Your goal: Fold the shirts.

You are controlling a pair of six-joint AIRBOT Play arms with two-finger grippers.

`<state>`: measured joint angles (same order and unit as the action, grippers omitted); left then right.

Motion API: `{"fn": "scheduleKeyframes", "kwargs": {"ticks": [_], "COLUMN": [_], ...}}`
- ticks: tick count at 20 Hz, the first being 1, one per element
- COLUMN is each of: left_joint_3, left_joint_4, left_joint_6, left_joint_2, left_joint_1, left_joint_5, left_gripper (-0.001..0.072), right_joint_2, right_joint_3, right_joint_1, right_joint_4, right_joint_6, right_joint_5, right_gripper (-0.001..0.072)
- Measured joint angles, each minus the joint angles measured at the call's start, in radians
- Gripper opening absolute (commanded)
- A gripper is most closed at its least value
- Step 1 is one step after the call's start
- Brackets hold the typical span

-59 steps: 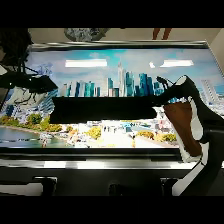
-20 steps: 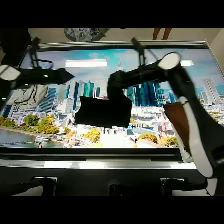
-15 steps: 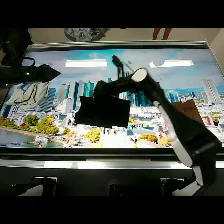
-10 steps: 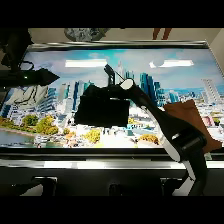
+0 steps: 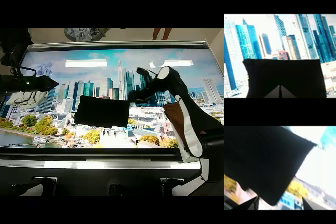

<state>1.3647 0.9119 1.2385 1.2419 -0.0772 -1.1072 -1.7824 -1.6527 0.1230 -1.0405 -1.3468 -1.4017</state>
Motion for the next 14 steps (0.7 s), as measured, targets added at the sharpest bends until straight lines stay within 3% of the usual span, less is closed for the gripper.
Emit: {"fn": "scheduleKeyframes", "kwargs": {"ticks": [4, 7, 8, 9, 10, 14], "left_joint_3": [-0.002, -0.002, -0.002, -0.002, -0.002, -0.002], "left_joint_4": [0.003, 0.005, 0.005, 0.005, 0.005, 0.005], "left_joint_6": [0.000, 0.000, -0.001, -0.001, -0.001, -0.001], "left_joint_2": [0.000, 0.000, 0.000, 0.000, 0.000, 0.000], "left_joint_1": [-0.002, -0.002, -0.002, -0.002, -0.002, -0.002], "left_joint_5": [-0.001, -0.002, -0.002, -0.003, -0.003, -0.003], "left_gripper": [0.0031, 0.0031, 0.0031, 0.0031, 0.0031, 0.0031], "right_joint_2": [-0.042, -0.098, -0.112, -0.122, -0.130, -0.093], "right_joint_3": [0.103, 0.133, 0.138, 0.142, 0.145, 0.145], "right_joint_1": [-0.014, 0.012, 0.024, 0.035, 0.043, 0.021], "right_joint_4": [0.076, 0.185, 0.219, 0.240, 0.259, 0.331], "right_joint_6": [-0.017, 0.002, 0.007, 0.012, 0.017, 0.098], "right_joint_5": [0.063, 0.124, 0.143, 0.157, 0.168, 0.197], "right_gripper": [0.0639, 0.0587, 0.0471, 0.0163, 0.0052, 0.0050]}}
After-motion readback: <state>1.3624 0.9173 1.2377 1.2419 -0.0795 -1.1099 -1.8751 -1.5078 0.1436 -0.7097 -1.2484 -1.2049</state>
